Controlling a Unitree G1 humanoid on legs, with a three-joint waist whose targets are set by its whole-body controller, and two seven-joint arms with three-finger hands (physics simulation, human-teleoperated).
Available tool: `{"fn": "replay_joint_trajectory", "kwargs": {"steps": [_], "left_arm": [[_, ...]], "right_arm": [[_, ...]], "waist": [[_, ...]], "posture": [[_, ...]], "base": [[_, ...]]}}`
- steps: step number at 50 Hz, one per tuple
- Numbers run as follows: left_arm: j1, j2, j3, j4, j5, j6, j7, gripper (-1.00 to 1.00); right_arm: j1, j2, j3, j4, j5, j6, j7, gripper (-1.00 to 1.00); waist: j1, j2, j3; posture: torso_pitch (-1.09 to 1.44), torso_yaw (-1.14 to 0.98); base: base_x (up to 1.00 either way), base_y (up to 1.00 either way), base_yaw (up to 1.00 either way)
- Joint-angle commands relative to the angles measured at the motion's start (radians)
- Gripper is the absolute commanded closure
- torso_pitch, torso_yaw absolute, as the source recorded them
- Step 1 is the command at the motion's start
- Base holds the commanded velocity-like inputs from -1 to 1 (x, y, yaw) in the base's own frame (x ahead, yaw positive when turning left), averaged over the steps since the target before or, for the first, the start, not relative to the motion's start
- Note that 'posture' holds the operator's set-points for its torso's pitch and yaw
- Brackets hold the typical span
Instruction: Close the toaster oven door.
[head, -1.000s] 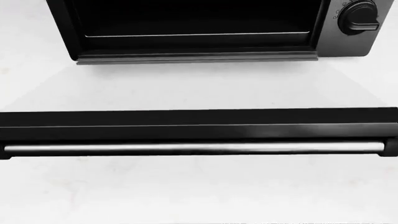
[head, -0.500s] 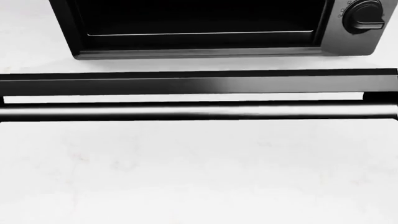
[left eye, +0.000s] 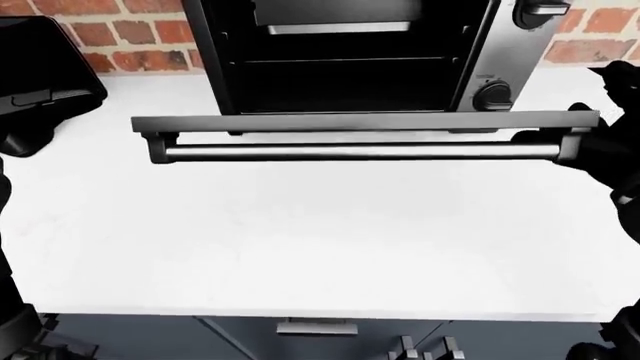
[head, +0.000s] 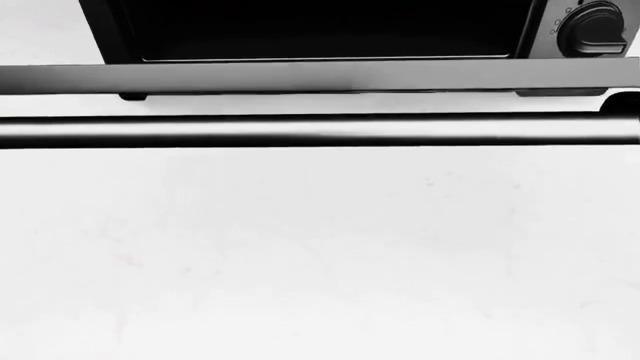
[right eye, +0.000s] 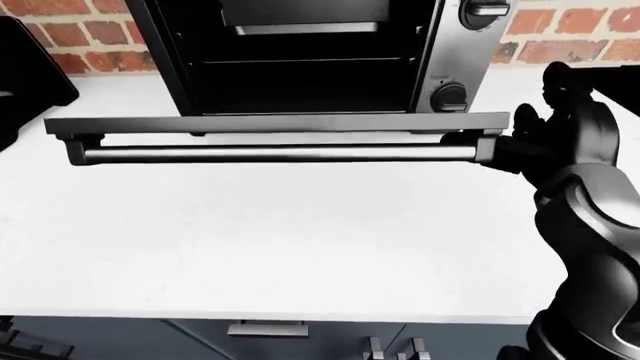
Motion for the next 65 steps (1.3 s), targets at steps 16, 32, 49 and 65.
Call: {"fn": "replay_joint_trajectory", "kwargs": {"steps": [16,32,49,65], "left_arm": [[-0.017,0.014,0.015,-0.039,0.002,-0.028,-0.001,-1.00],[-0.008,0.007,0.019,-0.052,0.002,-0.020,-0.004,-1.00],[0.041,-0.053,0.016,-0.131,0.029,-0.008,-0.010,-1.00],[0.060,-0.093,0.018,-0.181,0.030,0.013,-0.007,-1.00]], "right_arm": [[-0.082,-0.070,0.020,0.033,0.292,-0.042,-0.234,-1.00],[-0.139,-0.146,0.075,0.152,0.505,-0.079,-0.433,-1.00],[-0.276,-0.192,0.145,0.277,0.538,-0.117,-0.481,-1.00],[-0.382,-0.211,0.177,0.365,0.440,-0.114,-0.406,-1.00]], "waist": [[0.009,-0.014,-0.028],[0.015,-0.021,-0.026],[0.016,-0.023,-0.027],[0.020,-0.025,-0.029]], "posture": [[0.00,0.00],[0.00,0.00],[0.00,0.00],[0.00,0.00]], "base": [[0.00,0.00,0.00],[0.00,0.00,0.00],[0.00,0.00,0.00],[0.00,0.00,0.00]]}}
